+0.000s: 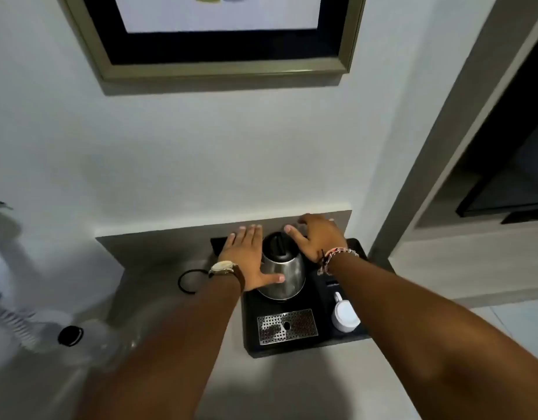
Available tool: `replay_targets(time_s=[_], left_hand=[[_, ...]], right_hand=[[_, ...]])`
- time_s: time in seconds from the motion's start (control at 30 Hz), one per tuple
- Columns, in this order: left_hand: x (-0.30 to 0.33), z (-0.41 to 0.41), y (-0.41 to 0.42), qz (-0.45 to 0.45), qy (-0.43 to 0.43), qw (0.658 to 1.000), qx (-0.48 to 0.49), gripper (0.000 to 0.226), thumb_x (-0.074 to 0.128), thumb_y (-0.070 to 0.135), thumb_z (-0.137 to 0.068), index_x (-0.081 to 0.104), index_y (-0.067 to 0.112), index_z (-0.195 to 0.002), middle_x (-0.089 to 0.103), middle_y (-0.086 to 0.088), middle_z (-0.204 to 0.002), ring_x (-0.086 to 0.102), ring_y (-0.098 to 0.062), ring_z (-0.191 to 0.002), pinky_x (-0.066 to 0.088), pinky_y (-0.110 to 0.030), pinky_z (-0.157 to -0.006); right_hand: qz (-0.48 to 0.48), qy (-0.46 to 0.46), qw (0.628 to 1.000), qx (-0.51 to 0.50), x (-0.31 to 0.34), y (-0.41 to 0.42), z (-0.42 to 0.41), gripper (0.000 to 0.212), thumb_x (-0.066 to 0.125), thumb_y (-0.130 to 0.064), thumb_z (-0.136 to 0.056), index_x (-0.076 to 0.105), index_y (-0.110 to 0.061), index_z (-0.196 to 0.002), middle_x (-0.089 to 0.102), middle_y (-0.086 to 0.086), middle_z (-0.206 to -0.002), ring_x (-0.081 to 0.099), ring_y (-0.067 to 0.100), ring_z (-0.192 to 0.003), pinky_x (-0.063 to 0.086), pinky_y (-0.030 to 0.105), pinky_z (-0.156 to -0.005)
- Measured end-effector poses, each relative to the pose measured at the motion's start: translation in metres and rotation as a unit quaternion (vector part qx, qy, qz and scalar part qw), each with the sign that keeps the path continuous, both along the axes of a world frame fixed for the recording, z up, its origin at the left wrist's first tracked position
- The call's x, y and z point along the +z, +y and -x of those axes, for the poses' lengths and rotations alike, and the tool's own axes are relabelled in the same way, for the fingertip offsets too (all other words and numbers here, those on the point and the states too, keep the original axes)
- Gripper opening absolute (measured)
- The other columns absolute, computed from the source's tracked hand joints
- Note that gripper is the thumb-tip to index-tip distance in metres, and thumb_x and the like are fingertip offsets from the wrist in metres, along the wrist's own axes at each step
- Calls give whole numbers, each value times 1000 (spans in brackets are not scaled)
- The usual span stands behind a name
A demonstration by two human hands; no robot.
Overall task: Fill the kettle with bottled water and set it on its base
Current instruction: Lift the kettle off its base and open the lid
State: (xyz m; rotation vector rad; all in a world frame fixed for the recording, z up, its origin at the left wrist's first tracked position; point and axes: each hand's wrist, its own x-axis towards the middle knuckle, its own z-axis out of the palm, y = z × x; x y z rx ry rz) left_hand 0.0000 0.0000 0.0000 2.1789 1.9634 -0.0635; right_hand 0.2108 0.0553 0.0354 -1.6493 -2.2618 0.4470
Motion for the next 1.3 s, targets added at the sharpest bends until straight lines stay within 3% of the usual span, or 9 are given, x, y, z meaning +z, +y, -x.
replay_targets(time_s=[0.13, 0.27, 0.5, 0.63, 0.73, 0.87, 1.1, 1.2, 1.3], left_hand=[[-25, -11, 6, 6, -51, 998, 40, 151, 50, 102, -58, -11, 11, -162, 1, -9, -174, 0, -30, -159, 3, -45, -126], [-36, -12, 8, -13, -96, 993, 68, 154, 59, 99, -55, -11, 13, -161, 7, -12, -173, 3, -30, -159, 3, -42, -124], [-37, -14, 7, -8, -113, 990, 80, 158, 61, 99, -53, -19, 15, -159, 5, -12, -174, 0, -29, -159, 1, -42, -124], [-36, -13, 7, -2, -113, 990, 88, 161, 63, 100, -50, -14, 13, -161, 4, -11, -174, 1, -30, -159, 3, -43, -125], [-36, -13, 8, 2, -116, 990, 80, 159, 64, 99, -51, -11, 13, -162, 5, -10, -174, 1, -29, -159, 3, -44, -126], [-36, -12, 7, -5, -117, 990, 75, 156, 67, 95, -55, -11, 14, -163, 3, -9, -174, 1, -29, -159, 3, -44, -126], [-32, -12, 2, 21, -183, 978, 94, 144, 81, 82, -59, 4, 20, -164, 13, -6, -173, 31, -29, -152, 35, -47, -120], [-27, -12, 0, 20, -211, 973, 96, 132, 84, 80, -55, 22, 28, -159, 40, -1, -159, 51, -25, -136, 48, -44, -108], [-16, -10, -5, 2, -228, 969, 96, 130, 85, 80, -55, 25, 28, -158, 45, 1, -155, 53, -22, -134, 49, -46, -107]], right_hand=[[27, -17, 999, -14, -31, -5, 10, 80, 37, -91, -77, 66, -21, -104, 72, 4, -99, 67, 29, -97, 50, 45, -94], [4, -4, 997, -78, -46, -2, 20, 77, 47, -86, -70, 63, -21, -108, 70, 4, -102, 60, 32, -101, 50, 42, -89], [-13, -15, 998, -52, -53, 8, 18, 60, 49, -74, -75, 65, -20, -97, 71, 2, -88, 65, 28, -84, 52, 41, -84], [-7, 106, 992, -74, -48, 10, 9, 43, 44, -69, -75, 58, -28, -77, 65, -5, -68, 57, 19, -64, 42, 30, -64], [42, 194, 976, -89, -50, 17, -9, 50, 37, -70, -75, 54, -23, -68, 57, -7, -58, 53, 18, -59, 35, 29, -55], [126, 255, 953, -103, -61, 21, -18, 78, 34, -77, -72, 67, -8, -77, 70, 14, -78, 62, 32, -76, 50, 41, -72], [93, 366, 914, -146, -70, 19, -8, 76, 50, -73, -65, 62, 2, -67, 52, 2, -58, 42, 13, -55, 33, 16, -48], [84, 376, 912, -142, -67, 18, -9, 62, 51, -69, -63, 59, -7, -59, 48, -4, -52, 40, 9, -52, 34, 15, -47], [81, 382, 910, -138, -57, 16, -6, 68, 52, -70, -60, 62, -2, -63, 51, -1, -56, 43, 11, -54, 34, 18, -50]])
